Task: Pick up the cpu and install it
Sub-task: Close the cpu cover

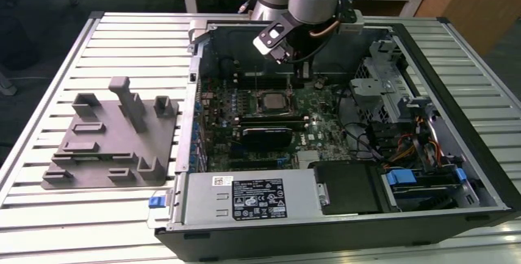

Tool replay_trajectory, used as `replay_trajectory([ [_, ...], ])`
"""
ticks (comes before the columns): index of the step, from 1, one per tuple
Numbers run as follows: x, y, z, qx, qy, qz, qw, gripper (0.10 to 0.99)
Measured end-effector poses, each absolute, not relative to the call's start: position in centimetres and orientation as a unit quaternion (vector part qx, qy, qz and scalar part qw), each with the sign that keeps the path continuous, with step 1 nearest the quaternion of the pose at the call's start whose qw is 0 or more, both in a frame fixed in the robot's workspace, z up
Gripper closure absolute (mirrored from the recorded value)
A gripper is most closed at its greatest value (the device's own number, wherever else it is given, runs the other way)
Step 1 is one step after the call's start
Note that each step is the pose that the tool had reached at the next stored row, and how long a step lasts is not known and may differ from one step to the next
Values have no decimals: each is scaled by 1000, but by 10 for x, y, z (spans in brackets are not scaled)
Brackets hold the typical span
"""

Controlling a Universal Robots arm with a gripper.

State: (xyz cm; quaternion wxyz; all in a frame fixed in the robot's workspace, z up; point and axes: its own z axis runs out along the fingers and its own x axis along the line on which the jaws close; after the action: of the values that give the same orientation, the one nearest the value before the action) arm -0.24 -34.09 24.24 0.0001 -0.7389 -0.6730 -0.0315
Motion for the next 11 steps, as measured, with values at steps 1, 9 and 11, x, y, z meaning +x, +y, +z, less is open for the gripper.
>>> replay_trajectory([
  [1,-3,-341,242,-739,-673,-31,0,980],
  [9,-3,-341,241,-739,-673,-20,10,980],
  [11,-2,-341,241,-740,-673,-12,18,980],
])
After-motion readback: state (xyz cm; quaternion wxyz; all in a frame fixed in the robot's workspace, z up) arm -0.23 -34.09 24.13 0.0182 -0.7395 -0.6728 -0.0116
